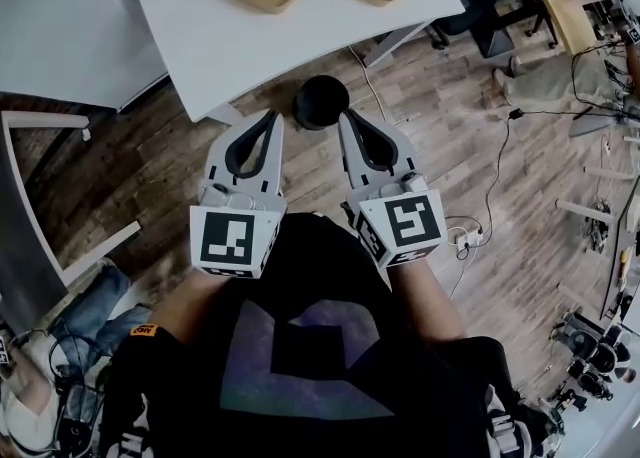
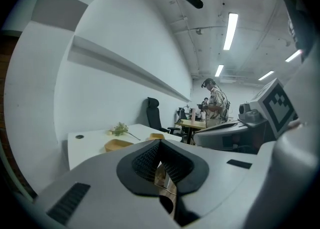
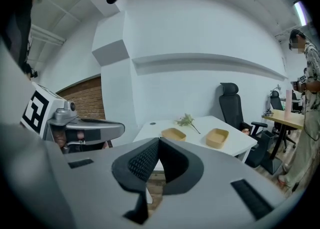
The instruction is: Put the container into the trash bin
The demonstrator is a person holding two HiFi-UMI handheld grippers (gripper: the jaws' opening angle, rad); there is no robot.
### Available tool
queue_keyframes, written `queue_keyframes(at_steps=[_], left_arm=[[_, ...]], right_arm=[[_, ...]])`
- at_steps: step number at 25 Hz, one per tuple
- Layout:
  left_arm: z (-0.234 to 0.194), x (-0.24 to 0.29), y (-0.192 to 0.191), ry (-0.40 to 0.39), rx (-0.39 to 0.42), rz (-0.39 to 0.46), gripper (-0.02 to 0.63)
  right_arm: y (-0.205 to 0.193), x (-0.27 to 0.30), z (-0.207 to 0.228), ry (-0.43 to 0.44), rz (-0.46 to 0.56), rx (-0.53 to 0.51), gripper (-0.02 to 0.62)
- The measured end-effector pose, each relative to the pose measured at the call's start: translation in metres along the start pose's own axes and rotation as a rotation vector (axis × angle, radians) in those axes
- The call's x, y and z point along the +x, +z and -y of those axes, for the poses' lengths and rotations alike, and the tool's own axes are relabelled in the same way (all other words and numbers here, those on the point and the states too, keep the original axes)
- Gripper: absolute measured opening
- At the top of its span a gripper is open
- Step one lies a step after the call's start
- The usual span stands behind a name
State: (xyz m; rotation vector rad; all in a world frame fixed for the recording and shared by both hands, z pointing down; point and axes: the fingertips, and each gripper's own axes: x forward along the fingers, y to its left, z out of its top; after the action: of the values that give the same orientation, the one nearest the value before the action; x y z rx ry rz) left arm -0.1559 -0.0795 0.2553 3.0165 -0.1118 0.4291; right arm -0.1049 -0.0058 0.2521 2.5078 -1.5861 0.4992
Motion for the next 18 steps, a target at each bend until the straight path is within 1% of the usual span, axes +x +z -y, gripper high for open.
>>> queue_keyframes(at_steps=[4, 13, 14, 15, 18], left_arm=[[-0.032, 0.011, 0.012, 0.014, 0.010, 0.040, 0.008], [-0.092, 0.018, 0.019, 0.060, 0.011, 0.035, 0.009], [-0.096, 0.019, 0.019, 0.065, 0.006, 0.032, 0.009], [-0.100, 0.020, 0.018, 0.070, 0.001, 0.027, 0.008], [-0.110, 0.025, 0.013, 0.090, -0.018, 0.007, 0.009]], right_arm=[[0.011, 0.032, -0.006, 0.006, -0.006, -0.021, 0.014], [0.031, 0.089, -0.021, 0.047, -0.014, -0.052, 0.018], [0.031, 0.094, -0.021, 0.051, -0.021, -0.055, 0.034], [0.031, 0.098, -0.022, 0.055, -0.029, -0.059, 0.063], [0.032, 0.113, -0.020, 0.071, -0.047, -0.085, 0.069]])
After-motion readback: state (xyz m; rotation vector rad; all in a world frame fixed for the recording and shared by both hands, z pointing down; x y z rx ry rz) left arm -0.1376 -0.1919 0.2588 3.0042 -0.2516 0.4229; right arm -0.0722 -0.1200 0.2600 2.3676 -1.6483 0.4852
